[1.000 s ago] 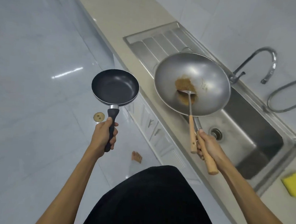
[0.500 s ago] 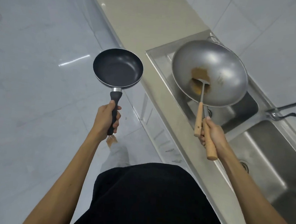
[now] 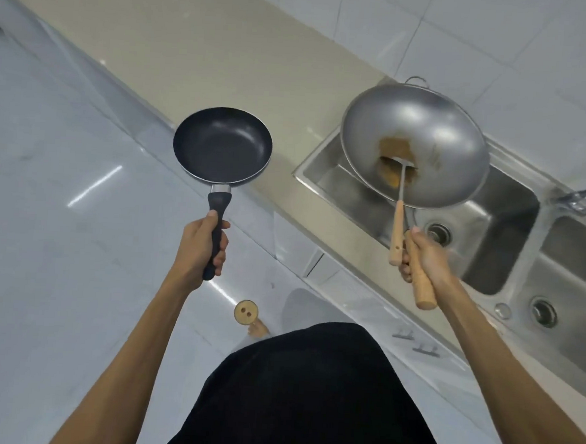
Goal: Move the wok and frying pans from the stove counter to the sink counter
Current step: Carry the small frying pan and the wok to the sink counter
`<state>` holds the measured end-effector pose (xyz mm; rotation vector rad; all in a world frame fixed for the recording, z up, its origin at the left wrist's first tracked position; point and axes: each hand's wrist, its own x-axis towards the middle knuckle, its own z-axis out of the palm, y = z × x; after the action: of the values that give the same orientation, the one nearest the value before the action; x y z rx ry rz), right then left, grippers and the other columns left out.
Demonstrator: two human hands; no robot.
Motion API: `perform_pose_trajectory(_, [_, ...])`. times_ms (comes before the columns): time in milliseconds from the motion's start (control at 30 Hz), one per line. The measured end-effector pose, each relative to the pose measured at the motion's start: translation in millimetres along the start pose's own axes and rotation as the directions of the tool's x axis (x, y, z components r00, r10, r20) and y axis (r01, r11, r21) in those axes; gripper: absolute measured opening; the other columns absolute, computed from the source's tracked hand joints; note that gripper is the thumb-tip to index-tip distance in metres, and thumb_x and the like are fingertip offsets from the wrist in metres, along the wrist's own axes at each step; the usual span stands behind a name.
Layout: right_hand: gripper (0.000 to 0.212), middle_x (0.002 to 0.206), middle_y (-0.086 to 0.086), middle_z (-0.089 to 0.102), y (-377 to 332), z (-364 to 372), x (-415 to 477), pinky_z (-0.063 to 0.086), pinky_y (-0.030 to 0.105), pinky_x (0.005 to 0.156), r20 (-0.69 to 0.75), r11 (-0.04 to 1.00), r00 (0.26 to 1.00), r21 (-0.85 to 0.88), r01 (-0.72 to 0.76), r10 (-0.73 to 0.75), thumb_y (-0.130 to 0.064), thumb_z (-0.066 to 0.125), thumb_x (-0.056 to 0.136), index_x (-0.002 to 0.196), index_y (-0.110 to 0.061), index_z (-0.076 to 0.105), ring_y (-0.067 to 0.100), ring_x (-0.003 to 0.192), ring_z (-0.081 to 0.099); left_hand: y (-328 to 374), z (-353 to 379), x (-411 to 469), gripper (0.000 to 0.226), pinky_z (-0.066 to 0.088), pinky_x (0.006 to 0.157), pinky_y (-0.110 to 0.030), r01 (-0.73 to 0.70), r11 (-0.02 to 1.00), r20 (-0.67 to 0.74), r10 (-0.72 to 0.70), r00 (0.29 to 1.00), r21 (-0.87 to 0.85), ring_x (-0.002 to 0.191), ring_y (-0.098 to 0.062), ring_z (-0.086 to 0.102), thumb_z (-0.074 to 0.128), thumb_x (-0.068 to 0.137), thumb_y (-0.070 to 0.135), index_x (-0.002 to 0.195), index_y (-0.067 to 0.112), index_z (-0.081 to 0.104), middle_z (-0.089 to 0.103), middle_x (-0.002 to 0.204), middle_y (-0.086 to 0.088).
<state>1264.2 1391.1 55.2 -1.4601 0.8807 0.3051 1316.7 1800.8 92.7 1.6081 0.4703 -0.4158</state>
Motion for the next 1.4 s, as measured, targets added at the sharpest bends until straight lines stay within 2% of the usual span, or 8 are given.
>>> perform_pose_trajectory(200, [0.049,0.053,0.001,0.058,-6,38,21,0.041,0.025,0.037,-0.116,0.997,0.991,0.058,-0.057,0.063,-0.058,0.052,0.098,0.088,-0.012,0.064,0.016,0.039,0.051,43,-11,85,0.041,0.035,0.034,-0.023,-0.026,0.998,0.091,0.020,0.996,0.062,0.034,-0.015,0.039,0.034,0.109,0.039,0.102,0.008,0.059,0.051,0.053,0.001])
perform_pose_trajectory(433, [0.052,0.056,0.002,0.060,-21,81,42,0.042,0.026,0.041,-0.185,0.994,0.981,0.102,-0.041,0.060,-0.056,0.049,0.099,0.095,-0.008,0.067,0.017,0.043,0.052,83,8,170,0.040,0.033,0.033,-0.021,-0.040,0.997,0.229,0.024,0.973,0.066,0.031,-0.015,0.037,0.035,0.108,0.039,0.098,0.009,0.059,0.050,0.051,0.000])
perform_pose_trajectory(767, [0.059,0.058,0.003,0.060,-31,132,53,0.045,0.027,0.042,-0.287,0.983,0.954,0.180,-0.034,0.085,-0.061,0.050,0.099,0.104,-0.006,0.069,0.016,0.043,0.053,125,14,264,0.040,0.037,0.031,-0.023,-0.059,0.980,0.352,-0.011,0.936,0.190,0.031,-0.014,0.038,0.033,0.108,0.037,0.098,0.007,0.058,0.051,0.049,0.001])
perform_pose_trajectory(900, [0.061,0.058,0.004,0.061,-26,165,57,0.046,0.027,0.041,-0.372,0.979,0.924,0.201,-0.018,0.093,-0.063,0.051,0.099,0.103,-0.004,0.066,0.016,0.043,0.055,139,18,301,0.044,0.037,0.032,-0.023,-0.094,0.961,0.404,-0.019,0.915,0.259,0.031,-0.015,0.041,0.031,0.108,0.040,0.095,0.008,0.057,0.051,0.048,0.001])
perform_pose_trajectory(1200, [0.054,0.057,0.000,0.063,-29,211,82,0.052,0.026,0.045,-0.461,0.978,0.877,0.205,-0.040,0.133,-0.060,0.043,0.104,0.101,-0.011,0.067,0.012,0.044,0.059,160,40,381,0.047,0.036,0.031,-0.022,-0.173,0.896,0.477,-0.047,0.878,0.408,0.029,-0.014,0.044,0.029,0.108,0.043,0.089,0.009,0.056,0.052,0.046,0.003])
perform_pose_trajectory(1400, [0.049,0.061,0.005,0.063,-38,222,99,0.052,0.027,0.043,-0.552,0.988,0.823,0.141,-0.062,0.131,-0.056,0.040,0.106,0.095,-0.018,0.069,0.012,0.044,0.059,167,56,424,0.048,0.035,0.030,-0.021,-0.203,0.873,0.517,-0.065,0.853,0.444,0.028,-0.013,0.043,0.028,0.108,0.043,0.086,0.010,0.055,0.051,0.042,0.005])
